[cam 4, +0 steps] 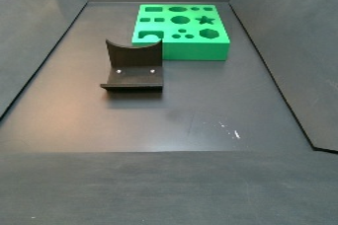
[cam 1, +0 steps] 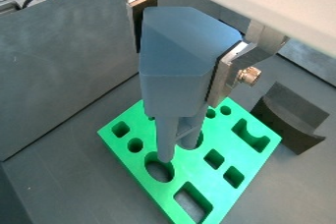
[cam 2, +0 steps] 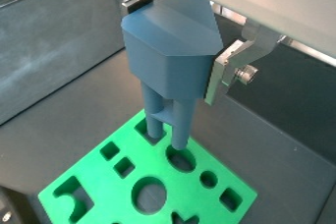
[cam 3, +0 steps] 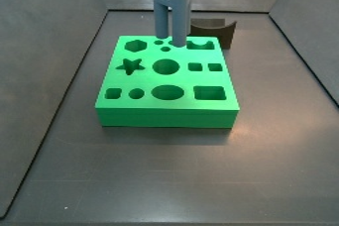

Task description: Insert the 3 prong object.

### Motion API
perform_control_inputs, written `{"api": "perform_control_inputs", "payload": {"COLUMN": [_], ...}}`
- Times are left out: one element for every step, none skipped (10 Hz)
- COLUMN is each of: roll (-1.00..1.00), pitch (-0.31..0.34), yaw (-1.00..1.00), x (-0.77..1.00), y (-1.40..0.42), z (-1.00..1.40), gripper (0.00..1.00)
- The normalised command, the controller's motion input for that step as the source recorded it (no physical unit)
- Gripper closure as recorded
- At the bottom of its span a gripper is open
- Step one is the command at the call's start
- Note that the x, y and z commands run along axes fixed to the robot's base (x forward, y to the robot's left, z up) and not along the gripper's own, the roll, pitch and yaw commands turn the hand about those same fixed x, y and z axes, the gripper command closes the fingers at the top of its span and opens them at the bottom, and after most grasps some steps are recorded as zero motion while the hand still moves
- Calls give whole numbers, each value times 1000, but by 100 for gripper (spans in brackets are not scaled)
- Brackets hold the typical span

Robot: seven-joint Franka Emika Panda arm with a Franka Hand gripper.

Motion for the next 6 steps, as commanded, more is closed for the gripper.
{"api": "perform_control_inputs", "payload": {"roll": [-33, -40, -31, -17, -7, -1], "pitch": [-39, -23, -17, -6, 0, 0], "yaw": [0, 0, 0, 0, 0, -63], "x": [-17, -37, -71, -117, -117, -69], "y": [1000, 1000, 1000, 1000, 1000, 909], "z": [-446, -380, -331, -320, -331, -363], "gripper": [100, 100, 100, 100, 100, 100]}}
